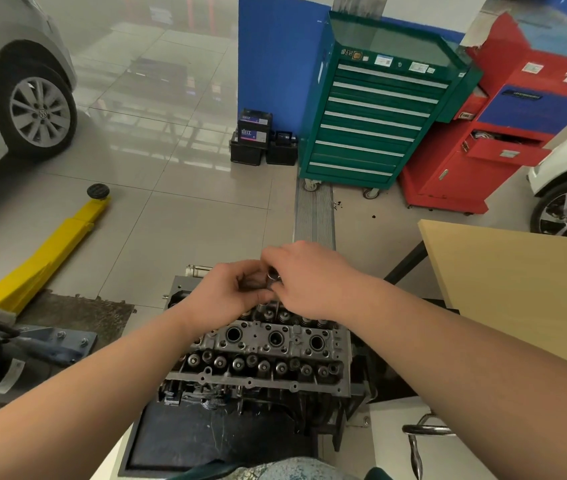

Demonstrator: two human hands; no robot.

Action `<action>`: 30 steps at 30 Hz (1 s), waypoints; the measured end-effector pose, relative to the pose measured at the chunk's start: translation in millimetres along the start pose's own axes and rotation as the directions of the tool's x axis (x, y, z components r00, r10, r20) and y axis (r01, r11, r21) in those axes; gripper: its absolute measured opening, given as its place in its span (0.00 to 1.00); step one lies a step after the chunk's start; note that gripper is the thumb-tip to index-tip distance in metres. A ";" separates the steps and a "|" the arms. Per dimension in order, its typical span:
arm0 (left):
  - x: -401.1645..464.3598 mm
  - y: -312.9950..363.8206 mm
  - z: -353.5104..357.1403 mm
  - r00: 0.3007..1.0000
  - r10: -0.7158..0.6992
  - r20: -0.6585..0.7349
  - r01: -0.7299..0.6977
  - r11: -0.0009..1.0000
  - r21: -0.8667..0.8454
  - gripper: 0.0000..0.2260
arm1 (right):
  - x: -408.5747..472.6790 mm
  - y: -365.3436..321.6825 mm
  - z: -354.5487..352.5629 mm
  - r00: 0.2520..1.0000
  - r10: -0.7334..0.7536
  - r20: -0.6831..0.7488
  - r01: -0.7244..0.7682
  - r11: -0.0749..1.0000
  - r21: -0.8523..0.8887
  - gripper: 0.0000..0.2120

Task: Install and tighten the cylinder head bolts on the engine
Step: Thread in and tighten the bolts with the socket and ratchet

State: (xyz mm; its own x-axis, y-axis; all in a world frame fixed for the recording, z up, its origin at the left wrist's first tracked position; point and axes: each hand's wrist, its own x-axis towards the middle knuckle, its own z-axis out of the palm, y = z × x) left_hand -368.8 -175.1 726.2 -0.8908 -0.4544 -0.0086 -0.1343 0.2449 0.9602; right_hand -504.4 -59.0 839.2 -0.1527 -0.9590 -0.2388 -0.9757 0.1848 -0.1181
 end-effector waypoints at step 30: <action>1.6 -4.3 -4.0 0.999 -0.026 0.029 0.024 0.997 0.077 0.09 | -1.9 -5.4 -2.3 0.998 -0.051 -0.042 0.050 0.998 -0.045 0.14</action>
State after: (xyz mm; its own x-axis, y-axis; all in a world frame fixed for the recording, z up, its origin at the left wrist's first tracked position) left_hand -367.9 -180.3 723.1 -0.8992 -0.4355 -0.0418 -0.1884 0.2991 0.9354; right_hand -499.1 -58.7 842.5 -0.1088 -0.9754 -0.1917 -0.9881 0.1273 -0.0867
